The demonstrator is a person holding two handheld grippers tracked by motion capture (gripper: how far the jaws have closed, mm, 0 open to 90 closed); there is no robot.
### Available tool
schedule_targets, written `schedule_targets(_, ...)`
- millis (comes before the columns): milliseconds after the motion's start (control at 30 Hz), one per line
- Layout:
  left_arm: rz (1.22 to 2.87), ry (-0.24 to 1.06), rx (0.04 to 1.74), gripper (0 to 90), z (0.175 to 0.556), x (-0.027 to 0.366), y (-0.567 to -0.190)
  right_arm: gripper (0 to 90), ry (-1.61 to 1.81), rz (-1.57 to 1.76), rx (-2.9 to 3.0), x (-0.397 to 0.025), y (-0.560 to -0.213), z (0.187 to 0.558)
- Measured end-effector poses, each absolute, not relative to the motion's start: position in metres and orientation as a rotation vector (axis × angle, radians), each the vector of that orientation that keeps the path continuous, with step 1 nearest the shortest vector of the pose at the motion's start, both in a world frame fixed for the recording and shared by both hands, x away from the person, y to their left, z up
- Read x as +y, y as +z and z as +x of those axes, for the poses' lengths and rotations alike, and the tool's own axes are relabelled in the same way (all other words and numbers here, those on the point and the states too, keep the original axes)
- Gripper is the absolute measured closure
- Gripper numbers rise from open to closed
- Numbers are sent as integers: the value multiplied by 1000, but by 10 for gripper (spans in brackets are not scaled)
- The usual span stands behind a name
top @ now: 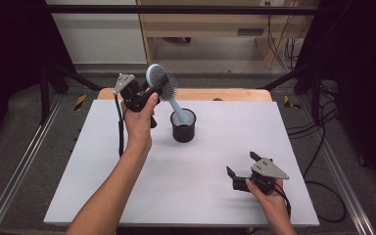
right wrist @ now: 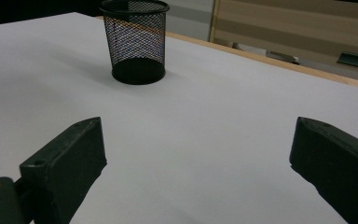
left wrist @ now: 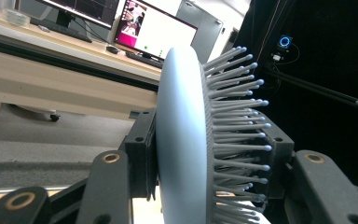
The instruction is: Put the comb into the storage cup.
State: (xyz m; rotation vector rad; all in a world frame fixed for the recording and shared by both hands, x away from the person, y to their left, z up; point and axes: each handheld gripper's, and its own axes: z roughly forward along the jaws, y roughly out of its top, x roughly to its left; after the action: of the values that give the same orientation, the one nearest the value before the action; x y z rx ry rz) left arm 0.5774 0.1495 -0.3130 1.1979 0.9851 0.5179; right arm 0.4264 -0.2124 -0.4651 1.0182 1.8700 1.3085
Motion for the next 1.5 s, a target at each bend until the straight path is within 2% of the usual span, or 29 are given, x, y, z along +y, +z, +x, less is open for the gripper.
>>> schedule_targets(1500, 1299, 556, 975, 501, 590, 125, -343, 34, 1304, 1013, 1875, -211, -466, 426)
